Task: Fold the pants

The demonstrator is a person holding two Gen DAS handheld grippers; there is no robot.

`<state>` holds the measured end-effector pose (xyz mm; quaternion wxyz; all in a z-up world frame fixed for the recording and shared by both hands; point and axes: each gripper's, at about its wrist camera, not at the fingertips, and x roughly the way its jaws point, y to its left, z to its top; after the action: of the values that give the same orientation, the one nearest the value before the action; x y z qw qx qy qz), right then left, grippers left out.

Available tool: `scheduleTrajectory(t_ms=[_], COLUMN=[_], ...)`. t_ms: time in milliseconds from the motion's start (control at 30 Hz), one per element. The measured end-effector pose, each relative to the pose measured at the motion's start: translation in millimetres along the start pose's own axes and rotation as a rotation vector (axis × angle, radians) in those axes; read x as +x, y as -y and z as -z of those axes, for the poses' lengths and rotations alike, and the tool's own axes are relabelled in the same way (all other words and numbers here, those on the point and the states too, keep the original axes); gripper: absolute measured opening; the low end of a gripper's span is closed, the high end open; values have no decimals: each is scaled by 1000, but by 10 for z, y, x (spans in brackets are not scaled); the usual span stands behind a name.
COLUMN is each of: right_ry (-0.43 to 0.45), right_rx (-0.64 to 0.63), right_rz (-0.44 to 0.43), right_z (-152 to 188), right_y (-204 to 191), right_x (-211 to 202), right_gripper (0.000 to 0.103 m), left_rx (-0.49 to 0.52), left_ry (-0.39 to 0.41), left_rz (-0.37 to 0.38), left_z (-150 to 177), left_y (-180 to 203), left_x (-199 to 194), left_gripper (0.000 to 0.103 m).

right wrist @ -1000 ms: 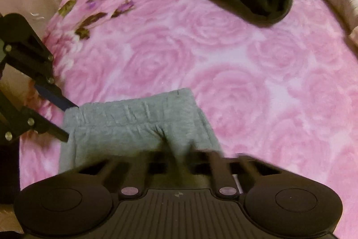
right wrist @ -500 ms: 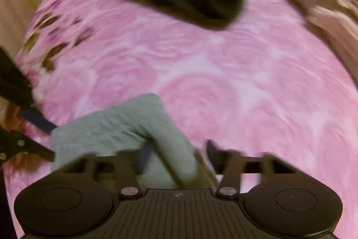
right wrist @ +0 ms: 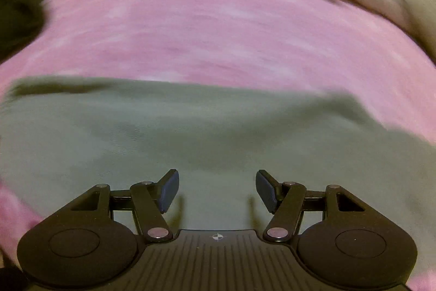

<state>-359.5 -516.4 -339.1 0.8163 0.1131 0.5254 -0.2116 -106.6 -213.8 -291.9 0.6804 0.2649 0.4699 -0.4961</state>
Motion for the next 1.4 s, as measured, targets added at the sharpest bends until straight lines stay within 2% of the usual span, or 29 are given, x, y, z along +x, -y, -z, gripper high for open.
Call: scheduleTrajectory(t_ms=[100,200,300,400,500,533,567,600,700,833,933,1067,1167,1233,1333,1400], right_ry=[27,48,62,45,33,38,48,38,-11,-25,-37,-43,-54,-61,-65,-64], right_rx=[104,189,352,561,724,760,780,782,779,708,720,733,736,746,746,744], right_rz=[94,249,363,382,345,318,309,316,281,277,290,282,284,284,291,296], right_z=[186,358,596,864,1065,1103,1148,1192,1306,1328,1380,1415,1395,1379,1356,1351], right_y=[766,1491,2210,2882,3365,3511,3612,3699,3874,3864,3916,3961,3967,3977,3968,3958], right_x=[-228,-392,-511,-558,-498,-485,-494,-492,-375,-384,-341,-338,-329,-320,-315,-306], right_gripper=[60,60,60,60,60,55,46,31,31,41,55,57,57,57,57,57], left_rx=[79,125,167,190,234,242,245,246,238,197,148,170,204,133,-48,-89], left_ry=[37,63,79,63,40,31,23,18,-4,-86,-197,-339,-417,-442,-441,-465], left_rz=[47,98,126,164,174,179,186,191,213,277,398,539,581,615,676,695], left_z=[-510,-1010,-1445,-1813,-2131,-2218,-2306,-2383,-2660,-2955,-3081,-3033,-2892,-2879,-2963,-2992], left_y=[429,929,1468,2039,2542,2668,2787,2868,3020,3090,3157,3360,3476,3419,3206,3192], left_x=[198,448,723,1004,1285,1364,1455,1532,1760,2147,2506,2800,2852,2898,3001,3100], left_gripper=[21,22,23,24,26,26,26,26,27,27,27,27,27,27,27,26])
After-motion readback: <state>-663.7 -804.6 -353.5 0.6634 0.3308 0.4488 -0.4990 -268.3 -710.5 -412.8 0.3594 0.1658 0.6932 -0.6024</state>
